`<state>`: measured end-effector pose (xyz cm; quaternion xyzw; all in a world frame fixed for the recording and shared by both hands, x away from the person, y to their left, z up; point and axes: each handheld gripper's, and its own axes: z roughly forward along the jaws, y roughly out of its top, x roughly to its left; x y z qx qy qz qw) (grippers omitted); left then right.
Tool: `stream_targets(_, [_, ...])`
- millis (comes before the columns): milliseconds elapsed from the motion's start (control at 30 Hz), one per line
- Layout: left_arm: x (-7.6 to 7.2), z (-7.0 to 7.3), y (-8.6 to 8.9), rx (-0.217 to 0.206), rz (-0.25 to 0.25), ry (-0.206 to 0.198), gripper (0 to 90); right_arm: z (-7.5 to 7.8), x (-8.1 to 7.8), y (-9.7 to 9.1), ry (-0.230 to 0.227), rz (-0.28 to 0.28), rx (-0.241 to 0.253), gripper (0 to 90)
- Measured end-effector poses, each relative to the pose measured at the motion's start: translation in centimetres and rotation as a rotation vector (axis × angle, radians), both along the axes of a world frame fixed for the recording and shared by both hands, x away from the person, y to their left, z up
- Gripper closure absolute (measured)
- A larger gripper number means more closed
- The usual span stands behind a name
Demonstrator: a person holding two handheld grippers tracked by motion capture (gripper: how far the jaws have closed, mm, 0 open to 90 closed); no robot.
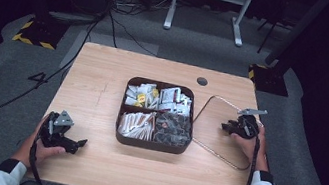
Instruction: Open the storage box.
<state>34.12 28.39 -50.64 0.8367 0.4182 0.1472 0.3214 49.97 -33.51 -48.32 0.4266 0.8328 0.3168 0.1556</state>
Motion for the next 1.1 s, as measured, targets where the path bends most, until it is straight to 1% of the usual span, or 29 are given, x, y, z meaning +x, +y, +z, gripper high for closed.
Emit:
stream_targets(133, [0.0, 0.0, 0.0, 0.002, -0.001, -0.001, 0.3, 0.0, -0.1, 0.0, -0.013, -0.004, 0.001, 57.8])
stream_targets(167, [0.0, 0.0, 0.0, 0.002, -0.001, -0.001, 0.3, 0.0, -0.1, -0.1, -0.017, -0.014, 0.028, 54.5])
stream_targets(200, [0.0, 0.0, 0.0, 0.002, -0.001, -0.001, 0.3, 0.0, -0.1, -0.1, -0.017, -0.014, 0.028, 54.5])
stream_targets(233, [0.0, 0.0, 0.0, 0.001, 0.000, -0.001, 0.3, 0.1, -0.2, -0.2, -0.021, -0.014, 0.038, 53.4])
stream_targets(333, [0.0, 0.0, 0.0, 0.002, -0.001, -0.001, 0.3, 0.4, -0.3, -0.3, -0.023, -0.020, 0.043, 47.1])
stream_targets(433, [0.0, 0.0, 0.0, 0.001, 0.000, -0.001, 0.3, 0.9, -0.6, -0.4, -0.040, -0.029, 0.063, 37.5])
stream_targets(467, [0.0, 0.0, 0.0, 0.002, -0.001, -0.001, 0.3, 1.1, -0.6, -0.3, -0.045, -0.031, 0.074, 35.8])
stream_targets(533, [0.0, 0.0, 0.0, 0.001, 0.000, -0.001, 0.3, 1.5, -0.7, -0.2, -0.057, -0.036, 0.081, 32.1])
stream_targets(600, [0.0, 0.0, 0.0, 0.001, -0.001, -0.001, 0.3, 1.8, -0.7, -0.1, -0.067, -0.032, 0.094, 30.7])
stream_targets(700, [0.0, 0.0, 0.0, -0.001, -0.005, 0.000, 0.3, 2.5, -0.9, 0.2, -0.088, -0.022, 0.100, 29.0])
stream_targets(900, [0.0, 0.0, 0.1, 0.000, -0.008, -0.002, 0.3, 4.0, -1.4, 0.9, -0.124, 0.000, 0.143, 26.0])
stream_targets(1033, [0.0, 0.0, 0.1, -0.001, -0.005, -0.005, 0.4, 4.7, -1.7, 1.7, -0.146, 0.017, 0.140, 25.4])
stream_targets(1100, [0.0, 0.0, 0.1, 0.000, -0.006, -0.002, 0.4, 5.3, -1.9, 2.5, -0.150, 0.042, 0.134, 25.7])
